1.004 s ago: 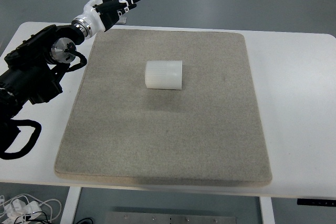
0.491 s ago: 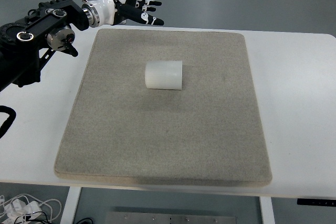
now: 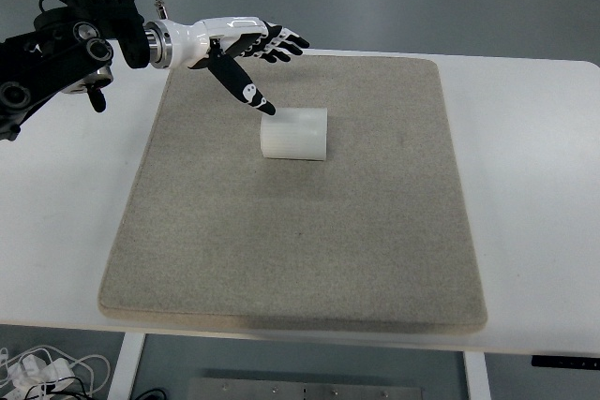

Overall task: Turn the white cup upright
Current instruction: 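Lower the left hand onto the lying cup and curl fingers around it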

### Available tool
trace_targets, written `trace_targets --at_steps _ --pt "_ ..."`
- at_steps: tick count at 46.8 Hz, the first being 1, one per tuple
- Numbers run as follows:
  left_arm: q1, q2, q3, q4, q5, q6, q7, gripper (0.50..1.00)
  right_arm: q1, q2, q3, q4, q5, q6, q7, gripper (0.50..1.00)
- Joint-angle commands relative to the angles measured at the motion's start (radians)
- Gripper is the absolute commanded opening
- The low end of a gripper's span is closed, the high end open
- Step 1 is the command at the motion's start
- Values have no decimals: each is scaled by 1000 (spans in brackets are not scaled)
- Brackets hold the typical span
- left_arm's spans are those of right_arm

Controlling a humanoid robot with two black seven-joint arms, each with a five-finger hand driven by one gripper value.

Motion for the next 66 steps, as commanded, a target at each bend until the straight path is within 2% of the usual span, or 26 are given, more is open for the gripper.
trace_targets --at_steps 1,13,23,30,66 --pt "-15 -8 0 -1 2 -8 63 994 0 0 0 0 0 0 0 952" --pt "-32 -36 28 -4 13 -15 117 994 0 0 0 0 0 0 0 952" --pt "-27 -42 55 -2 92 2 117 992 0 0 0 0 0 0 0 952" --pt "-26 -115 57 18 129 6 117 994 0 0 0 -1 1 0 0 952" --pt "-11 -215 74 87 283 19 115 992 0 0 0 0 0 0 0 952"
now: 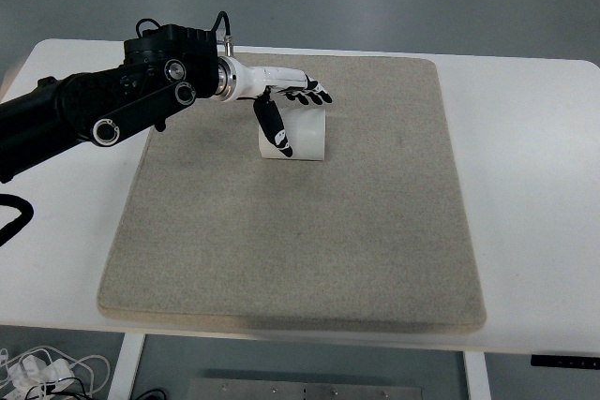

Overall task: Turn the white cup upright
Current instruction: 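Lower the left hand onto the lying cup and curl fingers around it, then lift the cup with the left hand and rotate it opening-up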

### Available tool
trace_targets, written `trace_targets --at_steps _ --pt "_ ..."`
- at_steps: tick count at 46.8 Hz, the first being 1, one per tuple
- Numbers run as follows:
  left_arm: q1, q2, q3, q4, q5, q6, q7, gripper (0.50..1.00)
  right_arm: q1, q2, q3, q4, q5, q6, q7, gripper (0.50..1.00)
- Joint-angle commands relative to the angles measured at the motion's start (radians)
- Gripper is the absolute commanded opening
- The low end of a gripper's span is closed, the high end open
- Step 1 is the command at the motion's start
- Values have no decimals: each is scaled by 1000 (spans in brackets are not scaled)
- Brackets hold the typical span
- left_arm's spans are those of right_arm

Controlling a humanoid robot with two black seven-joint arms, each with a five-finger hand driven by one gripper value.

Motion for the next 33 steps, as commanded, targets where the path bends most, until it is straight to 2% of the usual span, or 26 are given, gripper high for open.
trace_targets --at_steps 1,14,20,24,29,33 --pt "0 -12 13 4 6 0 0 992 0 0 0 1 0 0 0 952" --pt "0 -29 20 6 36 0 0 990 0 0 0 1 0 0 0 952" --pt "0 -29 22 6 56 0 0 973 0 0 0 1 0 0 0 952" --pt "0 -29 23 6 84 0 0 926 0 0 0 -1 0 0 0 952" --pt "0 -29 25 10 93 1 2 842 0 0 0 -1 0 0 0 952" --pt "2 -30 27 12 96 9 3 757 0 0 0 1 0 0 0 952"
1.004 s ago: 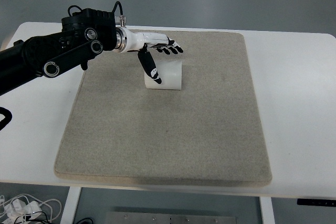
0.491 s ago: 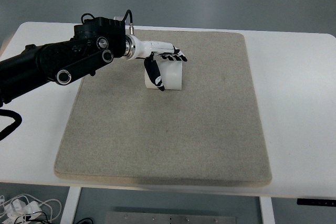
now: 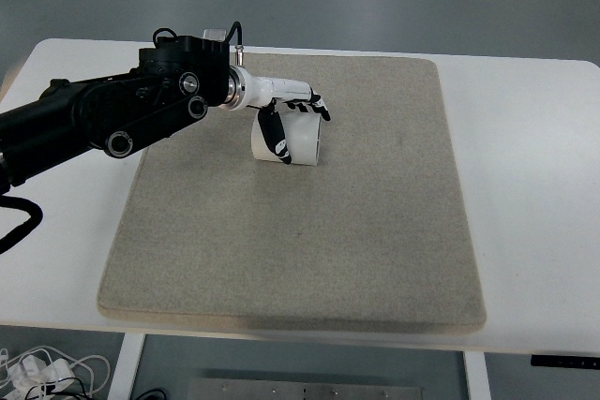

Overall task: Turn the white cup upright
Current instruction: 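Lift the cup with the left hand and rotate it opening-up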

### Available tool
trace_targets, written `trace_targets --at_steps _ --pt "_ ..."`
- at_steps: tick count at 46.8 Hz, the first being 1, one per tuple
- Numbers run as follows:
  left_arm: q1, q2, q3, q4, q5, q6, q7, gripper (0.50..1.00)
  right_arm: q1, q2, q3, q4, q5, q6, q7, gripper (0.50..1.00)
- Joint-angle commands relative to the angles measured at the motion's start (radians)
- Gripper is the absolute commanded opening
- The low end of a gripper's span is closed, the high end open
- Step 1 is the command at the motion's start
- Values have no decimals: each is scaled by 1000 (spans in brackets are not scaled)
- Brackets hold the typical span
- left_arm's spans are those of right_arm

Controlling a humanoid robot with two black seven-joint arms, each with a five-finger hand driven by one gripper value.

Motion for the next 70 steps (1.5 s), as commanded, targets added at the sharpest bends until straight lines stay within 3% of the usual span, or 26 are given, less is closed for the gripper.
trace_targets --at_steps 1,5,8,12,22,37,45,55,70 --pt "1 -1 2 2 7 15 1 746 0 0 0 0 0 0 0 952" --pt "10 -1 4 7 16 28 0 716 0 0 0 -1 0 0 0 952" --pt "10 -1 4 8 13 30 0 647 0 0 0 -1 0 0 0 952" --pt "10 -3 -7 16 -1 33 1 596 0 0 0 0 0 0 0 952" --pt "-2 6 -70 40 -94 25 0 576 0 0 0 0 0 0 0 952" --pt "-1 11 -114 125 -484 10 -20 551 0 0 0 -1 0 0 0 952" --pt "15 9 -197 128 -530 10 -49 551 0 0 0 0 0 0 0 952" --pt "53 2 -246 146 -529 22 -164 533 0 0 0 0 0 0 0 952" --pt "102 -18 -243 211 -529 116 -414 523 0 0 0 0 0 0 0 952"
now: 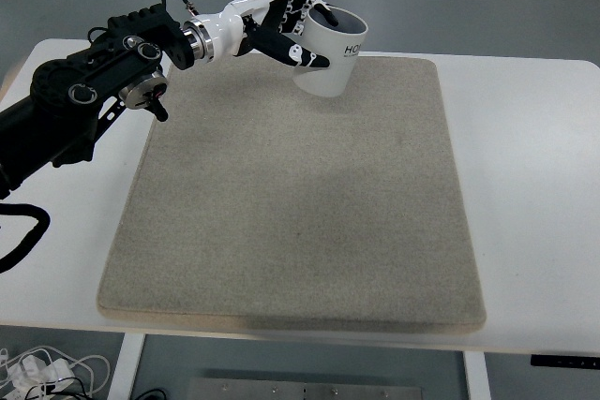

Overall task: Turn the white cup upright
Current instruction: 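Lift the cup with the left hand and rotate it opening-up, then lower the upright cup onto the mat with the left hand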

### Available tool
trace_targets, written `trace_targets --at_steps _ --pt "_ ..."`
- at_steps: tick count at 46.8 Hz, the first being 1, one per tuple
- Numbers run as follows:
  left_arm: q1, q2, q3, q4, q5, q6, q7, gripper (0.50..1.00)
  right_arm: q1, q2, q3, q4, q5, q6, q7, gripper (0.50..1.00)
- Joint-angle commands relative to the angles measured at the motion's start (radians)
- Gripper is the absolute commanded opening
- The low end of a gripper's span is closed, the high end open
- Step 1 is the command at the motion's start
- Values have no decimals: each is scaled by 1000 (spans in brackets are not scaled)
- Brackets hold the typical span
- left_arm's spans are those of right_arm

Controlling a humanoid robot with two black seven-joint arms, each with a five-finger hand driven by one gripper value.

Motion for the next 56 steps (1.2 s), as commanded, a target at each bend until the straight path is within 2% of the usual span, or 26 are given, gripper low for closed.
trace_targets --at_steps 1,23,35,47,53,56 --pt "18 -10 1 17 -4 22 -65 523 0 0 0 0 0 0 0 952" --pt "122 -44 5 108 -3 92 -352 525 0 0 0 0 0 0 0 952" --pt "176 -56 15 129 10 181 -352 533 0 0 0 0 0 0 0 952" --pt "204 -67 53 171 10 220 -352 546 0 0 0 0 1 0 0 952" --pt "207 -80 59 203 8 232 -352 591 0 0 0 -1 0 0 0 952" --pt "207 -80 59 203 7 244 -352 662 0 0 0 0 0 0 0 952"
